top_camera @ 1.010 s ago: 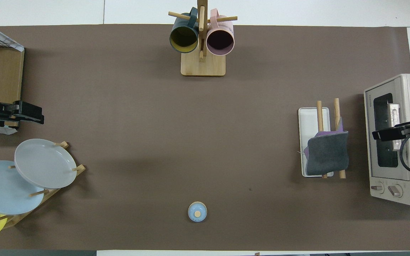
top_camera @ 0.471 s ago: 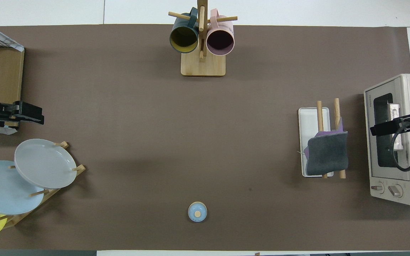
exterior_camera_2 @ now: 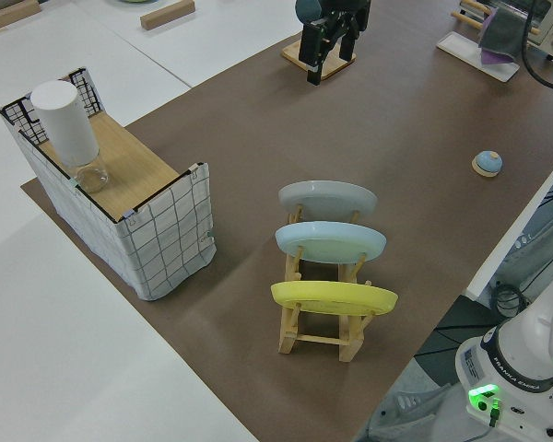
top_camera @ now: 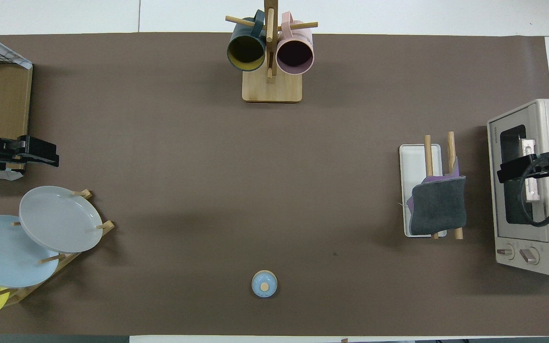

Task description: Fold towel and hang on rack

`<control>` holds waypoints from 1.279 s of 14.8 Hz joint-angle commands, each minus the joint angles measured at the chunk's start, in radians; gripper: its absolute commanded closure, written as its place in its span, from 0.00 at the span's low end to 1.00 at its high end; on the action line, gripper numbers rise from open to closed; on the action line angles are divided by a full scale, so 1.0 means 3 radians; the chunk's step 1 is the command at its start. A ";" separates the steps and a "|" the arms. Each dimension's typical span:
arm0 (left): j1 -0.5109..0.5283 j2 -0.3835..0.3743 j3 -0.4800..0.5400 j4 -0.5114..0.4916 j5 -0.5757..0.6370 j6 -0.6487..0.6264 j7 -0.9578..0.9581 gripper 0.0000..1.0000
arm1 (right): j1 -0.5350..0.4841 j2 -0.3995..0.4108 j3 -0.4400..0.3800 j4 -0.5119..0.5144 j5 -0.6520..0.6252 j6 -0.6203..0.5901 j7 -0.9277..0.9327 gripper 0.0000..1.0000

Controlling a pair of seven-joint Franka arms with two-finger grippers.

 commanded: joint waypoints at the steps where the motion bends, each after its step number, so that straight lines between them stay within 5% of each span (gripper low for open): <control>1: -0.0023 -0.0056 0.0030 -0.0051 0.0066 -0.0002 0.0011 0.00 | -0.0045 0.0217 0.0028 0.0317 -0.0087 0.0041 0.0041 0.00; 6: -0.0023 -0.0056 0.0030 -0.0051 0.0066 -0.0002 0.0011 0.00 | 0.0088 0.0412 0.0049 0.0553 -0.0215 -0.0153 0.0067 0.00; 19: -0.0023 -0.0056 0.0030 -0.0051 0.0066 -0.0002 0.0011 0.00 | 0.0144 0.0208 0.0049 0.0389 -0.0195 -0.0148 0.0118 0.00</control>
